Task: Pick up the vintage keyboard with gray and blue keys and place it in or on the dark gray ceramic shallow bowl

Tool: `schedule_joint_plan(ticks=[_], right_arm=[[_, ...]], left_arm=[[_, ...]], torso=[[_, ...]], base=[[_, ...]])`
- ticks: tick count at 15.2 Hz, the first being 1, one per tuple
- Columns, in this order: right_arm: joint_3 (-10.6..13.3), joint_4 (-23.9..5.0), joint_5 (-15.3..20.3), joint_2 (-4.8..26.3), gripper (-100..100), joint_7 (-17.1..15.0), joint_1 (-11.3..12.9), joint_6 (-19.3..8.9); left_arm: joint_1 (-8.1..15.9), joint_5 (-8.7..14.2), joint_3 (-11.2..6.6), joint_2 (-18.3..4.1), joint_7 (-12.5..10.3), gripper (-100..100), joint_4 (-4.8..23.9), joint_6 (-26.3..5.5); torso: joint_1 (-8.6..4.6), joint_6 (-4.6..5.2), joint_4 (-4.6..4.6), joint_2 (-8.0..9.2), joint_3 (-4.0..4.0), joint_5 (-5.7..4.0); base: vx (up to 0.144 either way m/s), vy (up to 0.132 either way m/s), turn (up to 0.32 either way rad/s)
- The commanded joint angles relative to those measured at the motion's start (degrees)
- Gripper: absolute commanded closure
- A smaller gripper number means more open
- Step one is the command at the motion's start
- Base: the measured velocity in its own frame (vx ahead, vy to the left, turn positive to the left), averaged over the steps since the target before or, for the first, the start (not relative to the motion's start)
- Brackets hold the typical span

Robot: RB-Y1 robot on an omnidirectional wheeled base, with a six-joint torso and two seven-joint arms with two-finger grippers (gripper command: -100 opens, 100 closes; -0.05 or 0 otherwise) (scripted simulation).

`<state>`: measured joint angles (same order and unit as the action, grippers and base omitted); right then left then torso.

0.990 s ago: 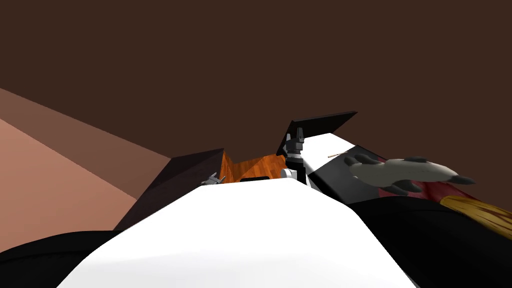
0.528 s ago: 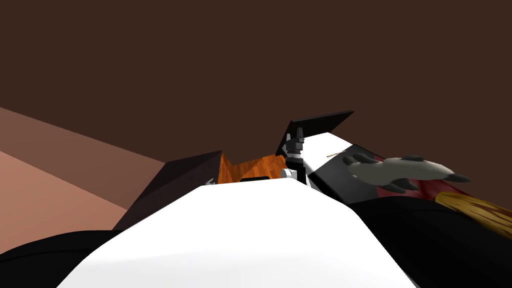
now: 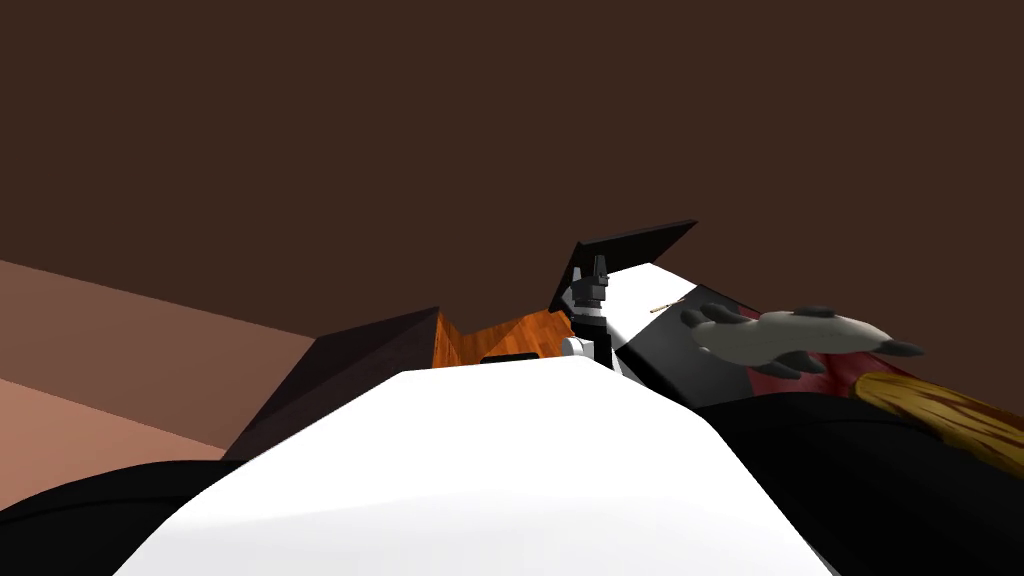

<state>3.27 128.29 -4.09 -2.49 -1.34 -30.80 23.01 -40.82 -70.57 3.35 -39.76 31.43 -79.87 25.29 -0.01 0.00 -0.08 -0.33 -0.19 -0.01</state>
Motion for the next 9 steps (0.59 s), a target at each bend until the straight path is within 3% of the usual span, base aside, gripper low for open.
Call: schedule_joint_plan(ticks=[1,2,3,6,9], right_arm=[[0.00,0.00,0.00,0.00,0,0.00,0.00,0.00],[0.00,0.00,0.00,0.00,0,0.00,0.00,0.00],[0.00,0.00,0.00,0.00,0,0.00,0.00,0.00],[0.00,0.00,0.00,0.00,0,0.00,0.00,0.00],[0.00,0.00,0.00,0.00,0,0.00,0.00,0.00]], left_arm=[[-0.20,-1.77,0.29,-0.25,0.20,-100,0.41,-0.33],[-0.61,-3.84,0.30,-1.00,1.25,-100,2.07,-0.19],[-0.61,-4.27,0.30,-1.00,1.25,-100,2.07,-0.19],[-1.37,-8.48,0.34,-2.36,3.20,-100,5.14,0.07],[-1.70,-10.98,0.36,-2.96,4.08,-100,6.53,0.18]], torso=[[0.00,0.00,0.00,0.00,0.00,0.00],[-0.01,0.00,0.01,0.04,0.02,0.01],[-0.02,0.00,0.01,0.06,0.03,0.01],[-0.01,0.00,0.02,0.08,0.05,0.00],[-0.02,0.00,0.01,0.01,0.01,0.00]], base=[[0.054,0.010,-0.021],[0.055,0.005,-0.055],[0.052,0.005,-0.071],[0.062,0.011,-0.084],[0.073,0.009,-0.070]])
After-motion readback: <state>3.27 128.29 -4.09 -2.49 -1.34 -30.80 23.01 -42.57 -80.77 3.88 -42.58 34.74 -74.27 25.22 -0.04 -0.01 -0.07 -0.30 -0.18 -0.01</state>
